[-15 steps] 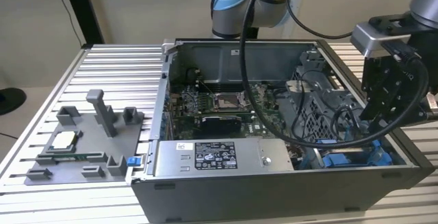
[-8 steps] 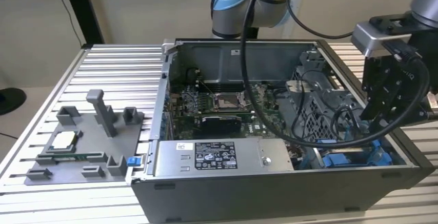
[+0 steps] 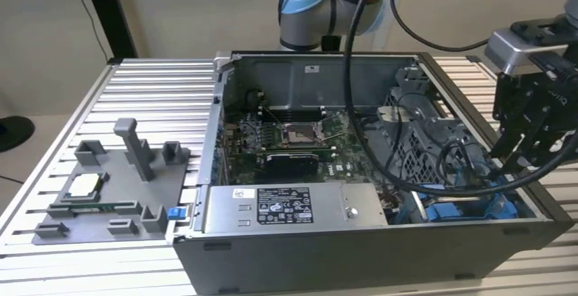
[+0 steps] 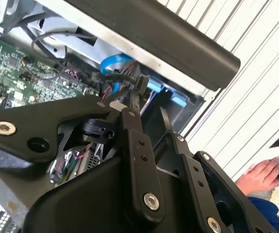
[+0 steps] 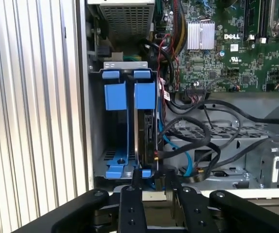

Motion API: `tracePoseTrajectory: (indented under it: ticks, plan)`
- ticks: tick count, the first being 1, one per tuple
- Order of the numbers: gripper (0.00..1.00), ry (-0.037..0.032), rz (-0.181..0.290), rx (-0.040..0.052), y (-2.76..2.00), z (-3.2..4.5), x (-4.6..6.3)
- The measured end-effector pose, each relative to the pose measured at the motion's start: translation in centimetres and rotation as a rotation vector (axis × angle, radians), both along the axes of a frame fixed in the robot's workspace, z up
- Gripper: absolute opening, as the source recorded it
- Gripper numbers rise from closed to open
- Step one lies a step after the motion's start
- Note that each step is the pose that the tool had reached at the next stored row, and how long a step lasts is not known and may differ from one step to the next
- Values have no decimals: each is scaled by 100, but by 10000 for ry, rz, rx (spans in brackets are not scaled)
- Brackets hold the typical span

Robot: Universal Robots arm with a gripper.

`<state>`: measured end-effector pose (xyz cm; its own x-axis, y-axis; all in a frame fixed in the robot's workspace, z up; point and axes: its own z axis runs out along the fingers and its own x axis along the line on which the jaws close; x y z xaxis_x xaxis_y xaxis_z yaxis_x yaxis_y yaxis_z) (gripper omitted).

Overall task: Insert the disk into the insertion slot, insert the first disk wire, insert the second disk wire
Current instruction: 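Insert the second disk wire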

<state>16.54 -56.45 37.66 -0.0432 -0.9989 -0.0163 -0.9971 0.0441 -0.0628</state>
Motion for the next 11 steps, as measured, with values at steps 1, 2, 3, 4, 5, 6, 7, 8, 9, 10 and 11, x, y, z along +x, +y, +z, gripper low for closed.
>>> tracePoseTrajectory:
  ticks: [1, 2, 3, 4, 5, 6, 7, 8, 9, 10, 11]
  plan:
    - [100, 10, 0, 10, 0, 0, 36]
    - [100, 22, -1, 19, 0, 0, 72]
    - [100, 40, -2, 28, 0, 0, 110]
    - [100, 57, -1, 32, 0, 0, 145]
    - [100, 75, 0, 36, 0, 0, 180]
    - [100, 90, -1, 40, 0, -1, 210]
    - [100, 96, -1, 39, 0, 0, 229]
    - [100, 98, -1, 40, 0, 0, 238]
    - [100, 98, -2, 40, 0, 1, 239]
    - [100, 98, -2, 40, 0, 0, 239]
    - [100, 98, -1, 42, 0, 0, 240]
